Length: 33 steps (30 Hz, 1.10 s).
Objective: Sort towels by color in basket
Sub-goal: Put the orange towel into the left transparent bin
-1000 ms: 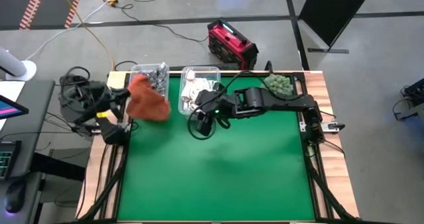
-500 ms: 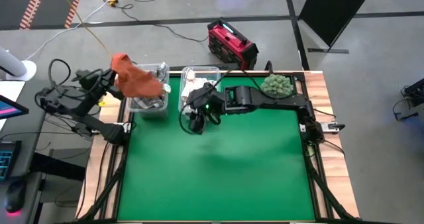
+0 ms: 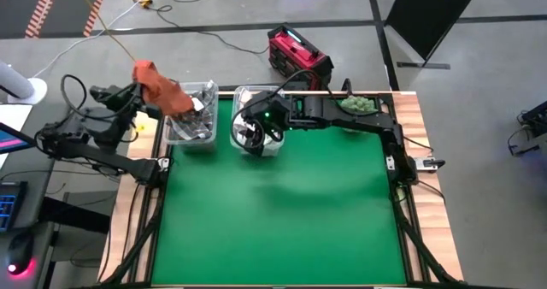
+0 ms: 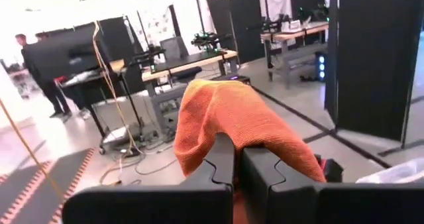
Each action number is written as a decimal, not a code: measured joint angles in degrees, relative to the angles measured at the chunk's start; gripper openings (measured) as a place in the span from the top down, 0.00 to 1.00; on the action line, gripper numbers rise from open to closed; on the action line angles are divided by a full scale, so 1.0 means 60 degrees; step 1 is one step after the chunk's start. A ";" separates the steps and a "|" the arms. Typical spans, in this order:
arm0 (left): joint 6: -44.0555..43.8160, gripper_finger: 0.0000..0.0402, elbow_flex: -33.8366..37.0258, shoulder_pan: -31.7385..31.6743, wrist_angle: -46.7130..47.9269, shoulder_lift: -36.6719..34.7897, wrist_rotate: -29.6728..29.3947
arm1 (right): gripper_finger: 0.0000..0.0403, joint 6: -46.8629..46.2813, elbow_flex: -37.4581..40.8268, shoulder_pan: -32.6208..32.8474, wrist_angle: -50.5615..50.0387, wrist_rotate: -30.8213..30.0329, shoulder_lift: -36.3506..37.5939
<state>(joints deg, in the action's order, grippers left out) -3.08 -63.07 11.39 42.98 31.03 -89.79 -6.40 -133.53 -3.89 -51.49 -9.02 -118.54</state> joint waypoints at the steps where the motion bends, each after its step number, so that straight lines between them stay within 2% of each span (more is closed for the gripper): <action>1: 0.0072 1.00 0.0009 -0.0034 0.0004 0.0073 0.0037 | 0.46 0.0060 0.0000 -0.0005 0.0032 0.0019 0.0000; 4: -0.0036 1.00 0.0242 -0.0149 0.0092 0.0204 0.0608 | 0.46 0.0149 0.0000 -0.0068 0.0147 0.0038 0.0000; 8: -0.1484 1.00 0.0965 -0.0557 0.0675 0.0408 0.1536 | 0.46 0.0147 0.0000 -0.0131 0.0212 0.0055 0.0000; 13: -0.3040 1.00 0.2208 -0.1348 0.1256 0.0493 0.3561 | 0.46 0.0143 0.0000 -0.0131 0.0216 0.0322 0.0000; 17: -0.3769 1.00 0.3016 -0.2446 0.1616 0.0544 0.5557 | 0.46 0.0143 0.0000 -0.0080 0.0208 0.0413 0.0000; 21: -0.4488 1.00 0.3471 -0.3730 0.1711 0.0561 0.6848 | 0.46 0.0143 0.0000 -0.0048 0.0212 0.0520 0.0004; 28: -0.4775 1.00 0.3775 -0.6066 0.1669 0.0790 0.9391 | 0.46 0.0381 0.0000 -0.0045 0.0248 0.0796 0.0004; 33: -0.4613 0.93 0.3825 -0.7287 0.1602 0.1272 1.0228 | 0.46 0.0627 0.0000 -0.0038 0.0323 0.1085 0.0007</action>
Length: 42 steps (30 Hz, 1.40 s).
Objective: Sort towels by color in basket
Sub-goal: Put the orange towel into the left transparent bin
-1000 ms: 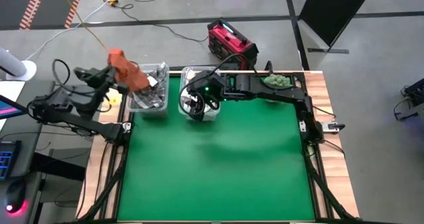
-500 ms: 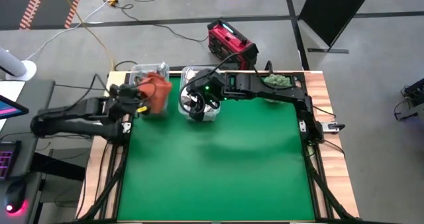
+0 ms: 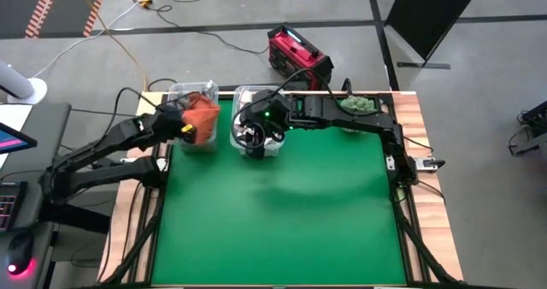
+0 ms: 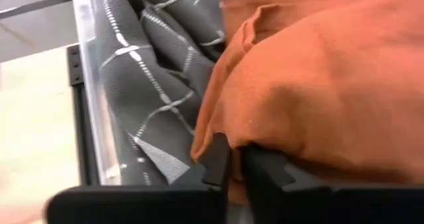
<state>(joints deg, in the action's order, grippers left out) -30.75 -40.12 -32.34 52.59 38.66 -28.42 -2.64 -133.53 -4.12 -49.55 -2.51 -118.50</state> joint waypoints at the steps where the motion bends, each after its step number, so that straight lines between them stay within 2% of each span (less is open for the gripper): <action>1: 0.0167 0.90 0.0000 -0.0212 -0.0024 0.0130 0.0024 | 0.46 0.0000 0.0000 0.0000 -0.0001 0.0004 0.0000; 4: 0.0764 0.80 0.0000 -0.0832 -0.0183 0.0538 0.0105 | 0.46 0.0003 0.0000 -0.0007 -0.0001 0.0004 0.0000; 8: 0.1139 0.66 -0.0230 -0.1346 -0.0192 0.0941 0.0843 | 0.46 0.0015 0.0000 -0.0015 -0.0014 0.0003 0.0000; 11: 0.1390 0.57 -0.0744 -0.1381 -0.0162 0.0941 0.0941 | 0.46 0.0015 0.0000 -0.0011 -0.0014 0.0004 0.0000; 15: 0.1863 0.51 -0.1766 -0.1381 0.0284 0.0932 0.0926 | 0.46 0.0015 0.0000 -0.0013 -0.0014 0.0002 0.0000; 21: 0.2113 0.49 -0.3227 -0.1381 0.1159 0.0925 0.0873 | 0.46 -0.0023 0.0000 -0.0036 -0.0008 0.0001 0.0000; 24: 0.2161 0.49 -0.3724 -0.1381 0.1035 0.0921 0.0878 | 0.46 -0.0053 0.0000 -0.0044 0.0012 0.0001 0.0000; 26: 0.2158 0.49 -0.3858 -0.1366 0.0664 0.0921 0.1222 | 0.46 -0.0113 0.0000 -0.0044 0.0048 0.0001 0.0000; 31: 0.2153 0.49 -0.3849 -0.1363 -0.0356 0.1072 0.2646 | 0.46 -0.0305 0.0000 -0.0044 0.0108 -0.0003 0.0000; 37: 0.2151 0.49 -0.3022 -0.1355 -0.1093 0.1886 0.5093 | 0.46 -0.0317 0.0000 -0.0040 0.0133 -0.0003 0.0004; 40: 0.2354 0.49 -0.2460 -0.1357 -0.1161 0.2562 0.5097 | 0.46 -0.0345 0.0000 -0.0034 0.0130 -0.0003 0.0004; 42: 0.2715 0.50 -0.2150 -0.1422 -0.1202 0.2979 0.4315 | 0.46 -0.0440 0.0000 -0.0025 0.0130 -0.0003 0.0004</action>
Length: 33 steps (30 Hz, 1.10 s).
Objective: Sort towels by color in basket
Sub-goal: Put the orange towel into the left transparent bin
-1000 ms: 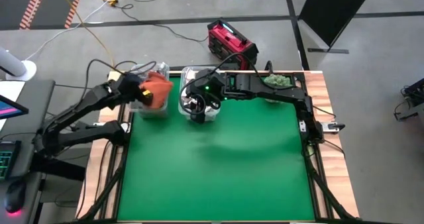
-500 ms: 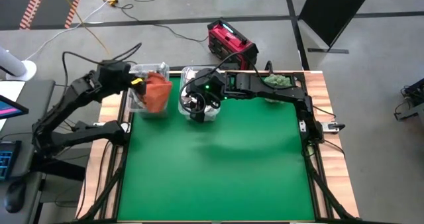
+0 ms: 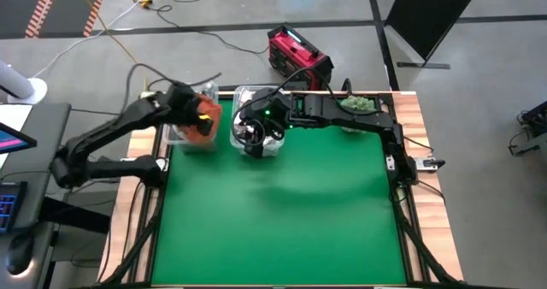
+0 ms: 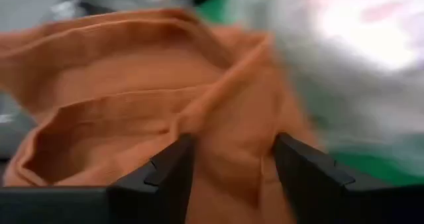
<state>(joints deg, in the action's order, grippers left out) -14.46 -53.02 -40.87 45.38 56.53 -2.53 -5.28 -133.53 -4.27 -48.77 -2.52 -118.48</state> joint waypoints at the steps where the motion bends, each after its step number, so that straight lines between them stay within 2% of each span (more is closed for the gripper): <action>1: 0.0173 0.51 0.0190 -0.0080 -0.0053 0.0200 -0.0523 | 0.46 -0.0054 0.0000 0.0005 -0.0003 0.0000 0.0000; 3: 0.0513 0.54 0.0596 -0.0283 -0.0010 0.0634 -0.1490 | 0.46 -0.0128 0.0000 0.0032 -0.0004 -0.0004 0.0000; 5: 0.0831 0.56 0.0961 -0.0462 -0.0108 0.1032 -0.1809 | 0.46 -0.0139 0.0000 0.0087 -0.0002 -0.0007 0.0000; 10: 0.1490 0.60 0.1310 -0.0619 -0.0680 0.1453 -0.0954 | 0.46 -0.0139 0.0000 0.0181 0.0004 -0.0004 0.0000; 15: 0.1678 0.61 0.0514 -0.0611 -0.0463 0.0994 -0.0328 | 0.46 -0.0139 0.0000 0.0208 0.0004 -0.0029 0.0000; 19: 0.1687 0.61 -0.0504 -0.0633 0.1248 0.0584 0.0074 | 0.46 -0.0139 0.0000 0.0208 0.0011 -0.0036 0.0000; 23: 0.1749 0.61 -0.1447 -0.0632 0.1806 0.0008 0.0125 | 0.46 -0.0139 0.0000 0.0208 0.0057 -0.0036 0.0000; 27: 0.1984 0.61 -0.1632 -0.0629 0.0396 -0.0647 -0.1043 | 0.46 -0.0195 0.0000 0.0208 0.0126 -0.0044 0.0000; 30: 0.2066 0.61 -0.1049 -0.0661 -0.1074 -0.0830 -0.1915 | 0.46 -0.0375 0.0000 0.0211 0.0146 -0.0051 0.0000; 33: 0.2121 0.61 -0.0102 -0.0930 -0.2027 -0.0642 -0.2037 | 0.46 -0.0478 0.0004 0.0299 0.0007 -0.0062 0.0064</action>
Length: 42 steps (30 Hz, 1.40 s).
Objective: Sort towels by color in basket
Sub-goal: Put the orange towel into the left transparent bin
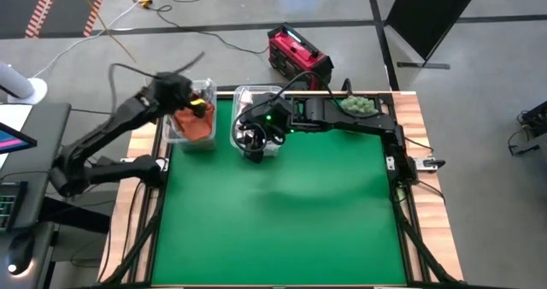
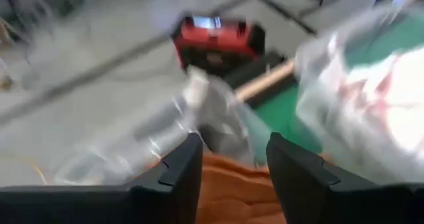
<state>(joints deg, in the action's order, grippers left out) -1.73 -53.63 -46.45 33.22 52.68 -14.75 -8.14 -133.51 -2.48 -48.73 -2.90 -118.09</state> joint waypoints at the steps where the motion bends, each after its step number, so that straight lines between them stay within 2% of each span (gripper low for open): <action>1: -0.0149 0.61 0.0384 -0.0092 -0.0282 0.0167 0.0148 | 0.46 -0.0014 0.0000 0.0042 0.0001 0.0002 0.0027; 7: -0.0846 0.63 0.2819 -0.0552 -0.2308 0.1671 0.0025 | 0.46 -0.0080 -0.0037 0.0239 -0.0334 0.0004 0.0451; 11: -0.1149 0.66 0.3007 -0.0623 -0.2433 0.2252 0.0700 | 0.46 -0.0074 -0.0036 0.0295 -0.0483 -0.0008 0.0717; 15: -0.0939 0.66 0.2421 -0.0502 -0.1768 0.1887 0.0855 | 0.46 -0.0067 -0.0040 0.0248 -0.0428 -0.0017 0.0940; 21: 0.1090 0.67 0.0898 -0.0486 -0.0165 0.0774 0.0919 | 0.46 -0.0062 -0.0044 0.0063 -0.0270 -0.0073 0.1087; 28: 0.5246 0.67 0.0405 -0.0446 -0.0349 0.0006 0.0865 | 0.46 -0.0058 -0.0040 0.0151 -0.0327 -0.0076 0.1083; 31: 0.6781 0.67 0.0418 -0.0446 -0.0368 0.0391 0.0790 | 0.46 -0.0066 -0.0040 0.0254 -0.0334 -0.0184 0.1083; 34: 0.7708 0.67 0.0686 -0.0446 -0.0688 0.1147 0.0696 | 0.46 -0.0069 -0.0040 0.0386 -0.0327 -0.0325 0.1083; 39: 0.7394 0.67 0.1558 -0.0423 -0.1095 0.2869 0.0667 | 0.46 -0.0069 -0.0040 0.0579 -0.0327 -0.0380 0.1076; 42: 0.6870 0.67 0.1832 -0.0178 -0.1157 0.3782 0.0174 | 0.48 -0.0004 -0.0040 0.0615 -0.0324 -0.0543 0.1076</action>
<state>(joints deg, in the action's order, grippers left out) 39.48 -42.64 -47.51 26.28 75.38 -13.71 -8.17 -133.75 1.21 -50.68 -6.15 -111.63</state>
